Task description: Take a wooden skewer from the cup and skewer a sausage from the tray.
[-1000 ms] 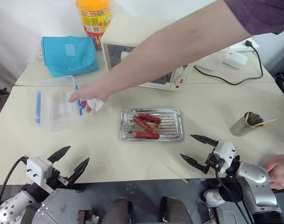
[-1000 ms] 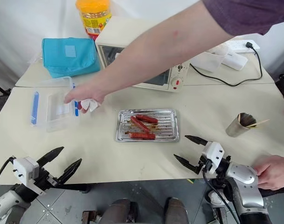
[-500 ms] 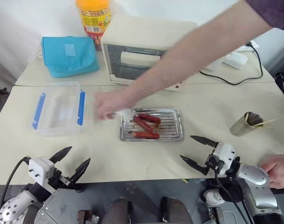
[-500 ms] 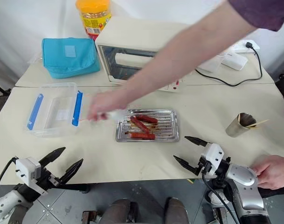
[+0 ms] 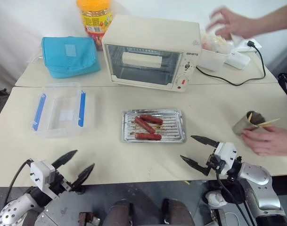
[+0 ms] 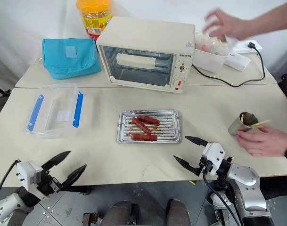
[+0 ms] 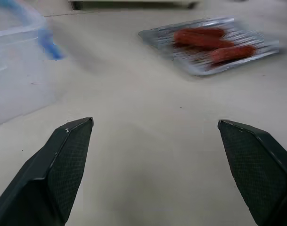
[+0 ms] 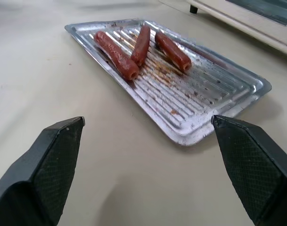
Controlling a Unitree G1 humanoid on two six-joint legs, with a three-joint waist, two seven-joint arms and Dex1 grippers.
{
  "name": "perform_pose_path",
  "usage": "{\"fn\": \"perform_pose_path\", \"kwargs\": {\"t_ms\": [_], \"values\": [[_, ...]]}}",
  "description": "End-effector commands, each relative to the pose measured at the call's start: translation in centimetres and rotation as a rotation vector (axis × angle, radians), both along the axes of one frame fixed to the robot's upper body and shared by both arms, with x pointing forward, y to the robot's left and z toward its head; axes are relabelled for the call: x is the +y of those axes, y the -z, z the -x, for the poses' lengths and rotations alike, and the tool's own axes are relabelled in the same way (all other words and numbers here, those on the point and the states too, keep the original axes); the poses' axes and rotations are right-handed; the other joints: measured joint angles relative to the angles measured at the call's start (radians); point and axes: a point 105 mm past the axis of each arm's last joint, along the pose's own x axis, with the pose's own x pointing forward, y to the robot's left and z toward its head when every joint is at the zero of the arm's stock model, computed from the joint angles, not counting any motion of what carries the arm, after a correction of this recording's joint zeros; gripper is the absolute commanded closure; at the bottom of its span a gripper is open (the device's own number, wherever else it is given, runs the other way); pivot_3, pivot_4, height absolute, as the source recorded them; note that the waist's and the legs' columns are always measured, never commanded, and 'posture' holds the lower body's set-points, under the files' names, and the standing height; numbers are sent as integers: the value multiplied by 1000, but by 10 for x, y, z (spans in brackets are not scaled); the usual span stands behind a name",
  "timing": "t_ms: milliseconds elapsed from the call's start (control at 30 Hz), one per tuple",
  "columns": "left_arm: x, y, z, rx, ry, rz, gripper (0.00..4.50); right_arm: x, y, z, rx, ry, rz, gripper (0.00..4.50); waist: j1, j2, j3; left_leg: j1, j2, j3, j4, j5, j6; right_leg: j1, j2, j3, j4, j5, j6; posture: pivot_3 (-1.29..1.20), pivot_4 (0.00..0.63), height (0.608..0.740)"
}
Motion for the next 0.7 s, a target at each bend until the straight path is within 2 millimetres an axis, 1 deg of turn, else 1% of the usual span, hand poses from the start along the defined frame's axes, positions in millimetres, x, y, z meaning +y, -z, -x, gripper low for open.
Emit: {"fn": "perform_pose_path", "kwargs": {"t_ms": [33,100,133,267,400,467,533,633,700], "values": [[-12,-5,8,-27,89,-74,8,10,-10,16,-18,-92,3,0,2,0,0,0,0,0,0,0,0,0,0,0,0,0,0,0,150,740],[-9,-4,7,-26,75,-75,8,14,-5,28,3,-129,11,0,5,0,0,0,0,0,0,0,0,0,0,0,0,0,0,0,150,740],[-8,-3,6,-27,75,-92,8,15,-5,30,10,-129,10,0,5,0,0,0,0,-1,0,0,0,0,0,-1,0,0,0,0,150,740],[-8,-5,3,-42,53,-93,8,14,-4,27,12,-114,6,0,0,-1,-1,0,0,0,0,0,0,1,0,0,0,0,0,0,150,740],[-19,-11,-11,-67,29,-44,8,16,-3,25,16,-138,7,0,0,-1,-1,1,0,0,0,0,0,1,0,0,0,0,0,0,150,740],[-27,-14,-21,-89,35,-51,8,18,-2,25,24,-152,5,0,4,-1,-1,0,0,0,0,0,0,0,0,0,0,0,0,0,150,740],[-35,-16,-33,-106,46,-70,8,20,1,33,52,-197,4,0,8,-1,-1,0,-1,-1,0,0,0,1,-1,0,1,0,0,0,150,740],[-35,-17,-43,-99,44,-72,8,20,5,41,65,-241,33,0,4,-1,-1,1,-1,-2,1,0,0,2,0,-1,1,0,0,0,150,740],[-36,-17,-46,-92,55,-72,8,17,7,40,57,-239,50,0,-1,-1,-1,1,-1,-2,0,0,0,1,0,-1,1,0,0,0,150,740]]}}
